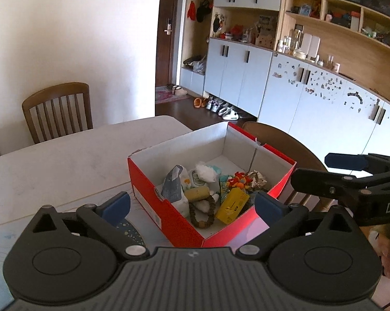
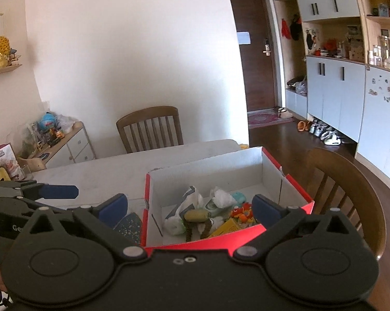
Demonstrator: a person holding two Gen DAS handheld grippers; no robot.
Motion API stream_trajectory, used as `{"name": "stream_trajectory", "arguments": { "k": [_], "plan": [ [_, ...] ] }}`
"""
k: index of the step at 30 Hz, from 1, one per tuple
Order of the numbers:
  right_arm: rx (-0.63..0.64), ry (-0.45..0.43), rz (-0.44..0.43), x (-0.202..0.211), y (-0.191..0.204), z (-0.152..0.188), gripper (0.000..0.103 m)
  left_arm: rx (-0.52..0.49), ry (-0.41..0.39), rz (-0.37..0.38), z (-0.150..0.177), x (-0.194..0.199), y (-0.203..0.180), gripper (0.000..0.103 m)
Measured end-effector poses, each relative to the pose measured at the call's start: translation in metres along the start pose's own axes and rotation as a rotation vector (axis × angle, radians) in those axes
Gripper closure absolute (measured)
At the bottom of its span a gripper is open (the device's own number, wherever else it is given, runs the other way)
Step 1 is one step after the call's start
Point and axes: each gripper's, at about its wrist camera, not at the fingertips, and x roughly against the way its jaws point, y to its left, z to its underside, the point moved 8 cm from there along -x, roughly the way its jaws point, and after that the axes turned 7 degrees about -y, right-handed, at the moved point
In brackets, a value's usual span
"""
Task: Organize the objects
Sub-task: 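Withdraw both tools up and away from the shoebox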
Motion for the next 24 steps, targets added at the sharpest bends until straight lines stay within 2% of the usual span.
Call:
{"name": "stream_trajectory", "arguments": {
  "k": [6,13,24],
  "plan": [
    [-0.031,-0.015,0.031,0.011,0.007,0.009,0.001,0.007,-0.010,0.019,0.004,0.007,0.002,0.000],
    [-0.042,-0.042,0.081,0.021,0.007,0.012,0.001,-0.005,-0.063,0.027,0.002,0.018,0.000,0.000],
    [-0.085,-0.046,0.133,0.023,-0.003,0.018,0.001,-0.008,-0.047,0.034,0.007,0.018,-0.002,0.000]
  ]
}}
